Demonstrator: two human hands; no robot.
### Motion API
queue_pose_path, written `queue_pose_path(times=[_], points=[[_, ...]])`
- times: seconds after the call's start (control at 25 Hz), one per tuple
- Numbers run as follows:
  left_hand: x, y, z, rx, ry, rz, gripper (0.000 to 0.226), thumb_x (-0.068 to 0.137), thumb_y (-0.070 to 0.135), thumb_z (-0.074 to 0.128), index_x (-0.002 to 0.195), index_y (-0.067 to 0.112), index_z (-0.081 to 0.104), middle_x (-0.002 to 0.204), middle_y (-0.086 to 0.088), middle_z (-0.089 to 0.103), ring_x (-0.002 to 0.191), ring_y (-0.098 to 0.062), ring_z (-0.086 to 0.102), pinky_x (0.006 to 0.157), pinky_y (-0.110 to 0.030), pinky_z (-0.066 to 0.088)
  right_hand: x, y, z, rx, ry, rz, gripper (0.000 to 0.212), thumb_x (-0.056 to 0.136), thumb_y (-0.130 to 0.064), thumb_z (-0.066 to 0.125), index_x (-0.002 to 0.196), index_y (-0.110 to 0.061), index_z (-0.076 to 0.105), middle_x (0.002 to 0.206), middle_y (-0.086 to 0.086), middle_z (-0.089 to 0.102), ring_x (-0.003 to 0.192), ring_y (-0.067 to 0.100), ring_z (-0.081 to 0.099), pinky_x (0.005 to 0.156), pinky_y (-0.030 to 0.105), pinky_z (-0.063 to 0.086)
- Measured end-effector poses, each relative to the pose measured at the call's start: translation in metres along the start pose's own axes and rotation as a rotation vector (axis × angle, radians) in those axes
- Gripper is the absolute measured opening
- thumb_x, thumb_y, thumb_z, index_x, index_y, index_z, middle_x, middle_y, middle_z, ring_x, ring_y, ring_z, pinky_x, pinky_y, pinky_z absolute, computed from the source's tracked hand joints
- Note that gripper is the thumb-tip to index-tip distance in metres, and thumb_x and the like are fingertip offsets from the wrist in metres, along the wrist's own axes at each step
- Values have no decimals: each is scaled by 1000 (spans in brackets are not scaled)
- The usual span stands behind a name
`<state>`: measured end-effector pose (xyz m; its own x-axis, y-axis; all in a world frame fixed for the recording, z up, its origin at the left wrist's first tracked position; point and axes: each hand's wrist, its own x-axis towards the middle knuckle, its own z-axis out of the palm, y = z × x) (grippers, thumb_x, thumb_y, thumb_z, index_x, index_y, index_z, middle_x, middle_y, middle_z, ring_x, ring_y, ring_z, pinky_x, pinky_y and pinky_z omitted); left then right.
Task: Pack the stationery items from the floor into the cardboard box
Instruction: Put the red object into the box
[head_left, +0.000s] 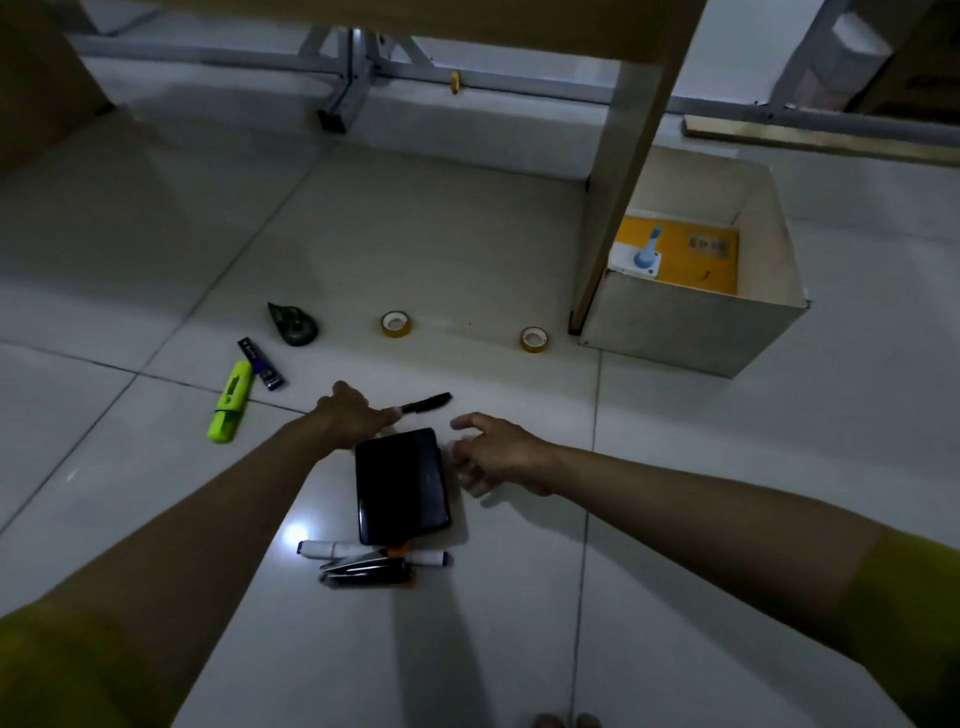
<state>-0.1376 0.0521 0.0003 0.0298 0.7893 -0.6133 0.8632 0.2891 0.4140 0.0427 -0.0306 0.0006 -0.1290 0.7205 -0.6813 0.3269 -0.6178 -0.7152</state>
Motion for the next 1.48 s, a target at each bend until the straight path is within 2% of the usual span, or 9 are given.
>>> queue_pose_path(times=[0.2, 0.32, 0.56, 0.68, 0.8, 0.92, 1.12, 1.28, 1.48], points=[[-14, -15, -1, -285, -474, -179, 42, 88, 31, 60, 112, -4, 58, 108, -19, 60, 93, -28, 62, 88, -40, 55, -3, 3, 11, 65, -162, 74, 33, 96, -10, 46, 129, -14, 48, 101, 14, 61, 70, 20, 60, 79, 38, 55], [-17, -13, -1, -244, -500, -131, 24, 87, 9, 61, 109, 3, 55, 105, -19, 58, 93, -30, 61, 80, -42, 58, -2, 7, 16, 180, -161, 81, 31, 94, -8, 48, 121, -20, 53, 95, 10, 60, 69, 17, 58, 68, 29, 53], [-18, 9, -2, -414, -462, 20, 45, 81, 0, 65, 124, 7, 53, 108, -7, 64, 94, -19, 62, 65, -25, 59, -5, 9, 0, 290, 37, 118, 36, 94, -12, 49, 128, -23, 52, 111, 5, 59, 94, 22, 60, 75, 35, 55], [-20, 30, 3, -535, -347, 156, 54, 78, -6, 66, 126, 14, 52, 110, -5, 62, 92, -16, 60, 71, -28, 55, -7, 0, -19, 395, 149, 102, 36, 94, -21, 49, 129, -19, 53, 108, 7, 61, 93, 25, 59, 68, 33, 53], [-19, 48, 10, -590, -113, 357, 68, 69, -10, 73, 127, 21, 54, 102, -4, 58, 91, -17, 60, 79, -27, 56, -8, -9, -36, 649, 224, 64, 39, 93, -18, 47, 130, -8, 50, 98, 10, 59, 97, 31, 58, 85, 41, 51], [-20, 64, 13, -379, 92, 596, 69, 66, -3, 78, 126, 23, 56, 89, -5, 52, 82, -12, 56, 74, -3, 46, -11, -17, -47, 913, 224, 41, 35, 90, -13, 40, 122, -6, 49, 124, 24, 49, 120, 42, 48, 96, 47, 45], [-28, 81, 22, -456, 358, 819, 64, 70, -1, 75, 127, 19, 56, 92, -1, 63, 85, -9, 60, 78, -2, 46, -20, -33, -64, 1268, 75, -134, 52, 89, -18, 33, 140, -7, 37, 134, 33, 43, 119, 48, 48, 91, 53, 48], [-35, 97, 24, -294, 553, 1122, 56, 72, -11, 68, 121, 14, 60, 95, -3, 56, 87, -1, 51, 82, -6, 46, -34, -49, -81, 1195, 147, -176, 64, 88, -55, 42, 130, -7, 48, 124, 25, 57, 108, 40, 58, 86, 50, 52], [-40, 118, 40, -141, 561, 1279, 54, 68, -14, 67, 118, 8, 62, 102, -19, 54, 95, -4, 44, 85, 1, 38, -48, -41, -89, 901, 367, -209, 45, 87, -36, 58, 126, -15, 51, 115, 16, 63, 92, 27, 65, 61, 34, 57]])
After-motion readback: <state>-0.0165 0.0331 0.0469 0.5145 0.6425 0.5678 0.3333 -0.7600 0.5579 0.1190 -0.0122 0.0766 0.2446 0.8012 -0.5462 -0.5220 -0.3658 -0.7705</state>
